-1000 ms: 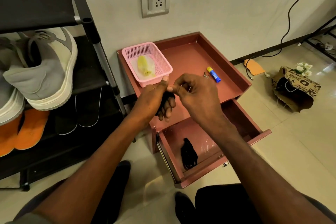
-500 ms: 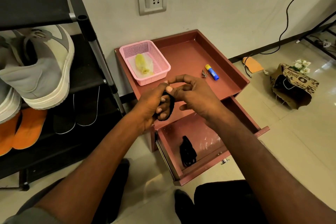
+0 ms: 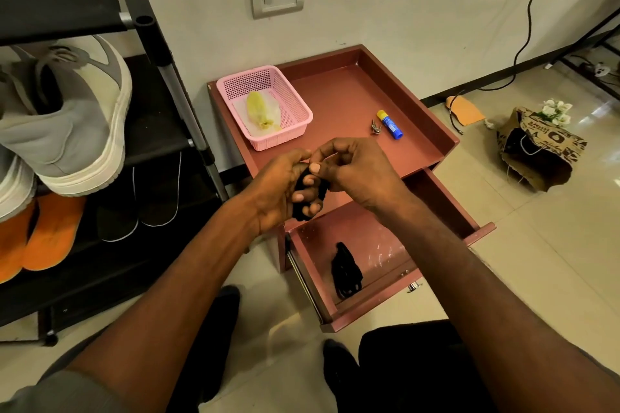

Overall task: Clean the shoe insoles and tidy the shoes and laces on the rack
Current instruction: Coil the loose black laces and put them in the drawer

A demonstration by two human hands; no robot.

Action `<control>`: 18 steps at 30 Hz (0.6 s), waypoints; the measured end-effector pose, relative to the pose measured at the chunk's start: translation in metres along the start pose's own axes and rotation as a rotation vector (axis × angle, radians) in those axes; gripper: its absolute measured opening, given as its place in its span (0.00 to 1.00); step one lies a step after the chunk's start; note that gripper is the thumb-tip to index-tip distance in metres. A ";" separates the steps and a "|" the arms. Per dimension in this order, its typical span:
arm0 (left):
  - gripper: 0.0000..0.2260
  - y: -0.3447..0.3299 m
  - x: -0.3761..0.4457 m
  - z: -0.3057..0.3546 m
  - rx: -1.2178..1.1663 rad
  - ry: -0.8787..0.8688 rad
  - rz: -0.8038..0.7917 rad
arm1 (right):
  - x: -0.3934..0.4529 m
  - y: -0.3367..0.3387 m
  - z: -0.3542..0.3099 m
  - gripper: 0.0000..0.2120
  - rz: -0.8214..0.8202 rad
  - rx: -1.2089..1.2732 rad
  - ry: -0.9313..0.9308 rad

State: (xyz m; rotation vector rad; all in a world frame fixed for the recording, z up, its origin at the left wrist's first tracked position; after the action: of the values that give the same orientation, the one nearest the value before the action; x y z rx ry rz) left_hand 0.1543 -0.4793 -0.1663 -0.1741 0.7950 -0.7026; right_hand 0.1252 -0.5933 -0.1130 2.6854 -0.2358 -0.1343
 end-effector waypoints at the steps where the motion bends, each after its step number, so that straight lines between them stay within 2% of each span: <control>1: 0.18 -0.002 -0.002 0.000 -0.015 0.017 -0.048 | 0.000 0.002 0.000 0.02 -0.017 0.026 0.003; 6: 0.15 -0.012 -0.007 0.000 -0.261 0.050 -0.236 | 0.001 0.011 -0.005 0.04 -0.026 0.128 0.019; 11: 0.13 -0.018 -0.012 0.003 -0.281 0.050 -0.343 | -0.001 0.014 -0.007 0.03 -0.047 0.170 0.001; 18: 0.17 -0.006 -0.017 0.010 -0.114 -0.023 -0.189 | -0.003 0.005 -0.009 0.03 -0.020 0.224 -0.016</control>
State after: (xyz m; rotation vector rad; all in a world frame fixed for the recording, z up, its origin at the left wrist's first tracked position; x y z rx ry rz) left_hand 0.1499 -0.4744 -0.1472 -0.3639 0.8034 -0.8319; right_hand 0.1230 -0.5935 -0.1026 2.9104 -0.2412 -0.1435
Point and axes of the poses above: each hand's wrist, its own x-axis towards the middle knuckle, its own y-axis out of the back of the hand, z = x × y, the point moved 7 cm from there along x, towards the middle knuckle, and after that the axes turned 7 degrees about y, right-handed, at the moved point
